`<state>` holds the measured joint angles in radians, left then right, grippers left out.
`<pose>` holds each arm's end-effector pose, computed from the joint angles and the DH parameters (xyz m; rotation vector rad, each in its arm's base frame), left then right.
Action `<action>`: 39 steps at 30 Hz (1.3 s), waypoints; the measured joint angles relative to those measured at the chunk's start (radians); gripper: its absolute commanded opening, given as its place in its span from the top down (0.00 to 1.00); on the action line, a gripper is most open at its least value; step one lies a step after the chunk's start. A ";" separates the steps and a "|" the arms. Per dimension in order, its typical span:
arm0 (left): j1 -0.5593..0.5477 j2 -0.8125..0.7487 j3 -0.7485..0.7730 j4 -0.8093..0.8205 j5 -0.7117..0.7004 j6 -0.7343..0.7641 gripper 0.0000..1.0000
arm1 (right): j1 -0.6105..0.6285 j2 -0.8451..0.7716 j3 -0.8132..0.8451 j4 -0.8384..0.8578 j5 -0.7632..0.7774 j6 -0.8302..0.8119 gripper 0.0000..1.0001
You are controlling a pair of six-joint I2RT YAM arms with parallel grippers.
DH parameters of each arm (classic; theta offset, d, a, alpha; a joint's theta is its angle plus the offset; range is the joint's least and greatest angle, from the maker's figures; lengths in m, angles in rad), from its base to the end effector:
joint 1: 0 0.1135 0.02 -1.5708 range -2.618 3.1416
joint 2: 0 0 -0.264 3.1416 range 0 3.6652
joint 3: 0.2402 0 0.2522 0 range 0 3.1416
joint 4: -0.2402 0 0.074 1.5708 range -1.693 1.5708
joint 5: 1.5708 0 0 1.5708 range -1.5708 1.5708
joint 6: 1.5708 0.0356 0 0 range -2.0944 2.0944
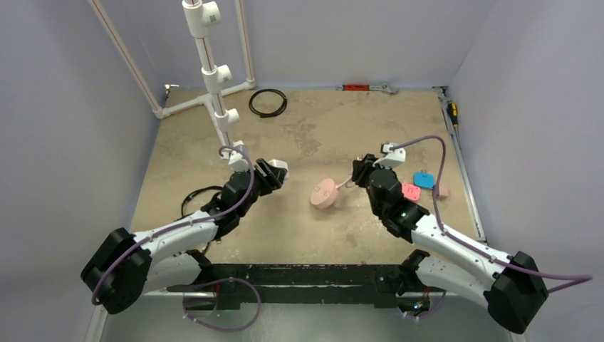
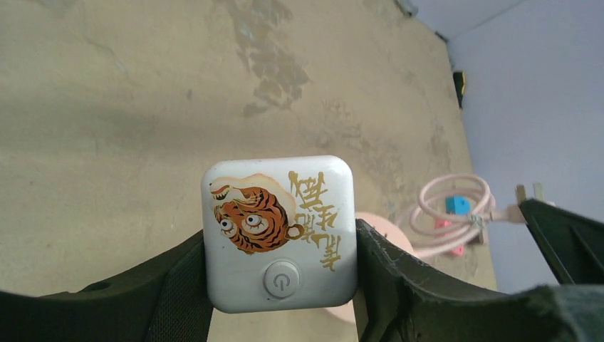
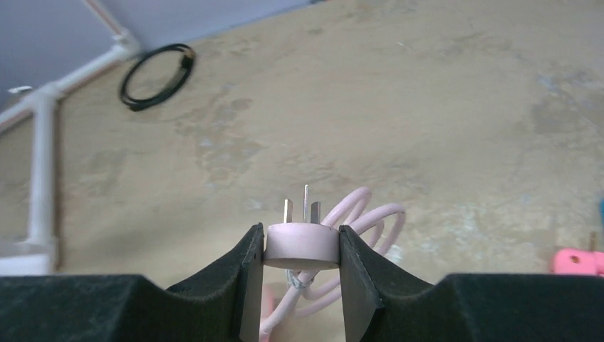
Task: Pull the plug off the socket
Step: Place the plug at the center of the board.
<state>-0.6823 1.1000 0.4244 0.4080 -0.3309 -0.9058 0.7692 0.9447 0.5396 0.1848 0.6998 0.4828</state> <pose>0.1879 -0.1378 0.2139 -0.4491 1.8477 -0.8053 0.1689 0.1316 0.2639 0.2458 1.7302 0.2910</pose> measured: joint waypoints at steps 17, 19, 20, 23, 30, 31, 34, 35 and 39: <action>-0.073 0.098 -0.135 0.041 0.057 0.001 0.89 | -0.357 0.186 -0.063 0.150 -0.294 0.092 0.98; -0.071 0.084 -0.151 0.035 0.055 0.000 0.86 | -0.386 0.174 -0.063 0.139 -0.294 0.105 0.97; -0.070 0.074 -0.159 0.032 0.054 0.000 0.86 | -0.405 0.163 -0.065 0.130 -0.294 0.112 0.97; -0.061 0.058 -0.173 0.028 0.056 0.000 0.86 | -0.467 0.106 -0.082 0.095 -0.282 0.125 0.97; -0.051 0.083 -0.181 0.032 0.082 0.001 0.69 | -0.589 0.014 -0.089 -0.014 -0.213 0.127 0.89; -0.050 0.084 -0.186 0.043 0.084 0.001 0.66 | -0.602 0.013 -0.089 -0.017 -0.208 0.127 0.85; -0.046 0.086 -0.197 0.065 0.089 0.004 0.51 | -0.620 0.021 -0.089 -0.026 -0.197 0.126 0.56; -0.045 0.089 -0.198 0.071 0.091 0.005 0.45 | -0.620 0.024 -0.089 -0.026 -0.198 0.126 0.47; -0.045 0.096 -0.198 0.077 0.092 0.013 0.13 | -0.620 0.030 -0.089 -0.044 -0.212 0.124 0.21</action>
<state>-0.7269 1.1957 0.2260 0.4854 -0.2386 -0.8932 0.1493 0.9749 0.4503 0.1406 0.4877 0.6071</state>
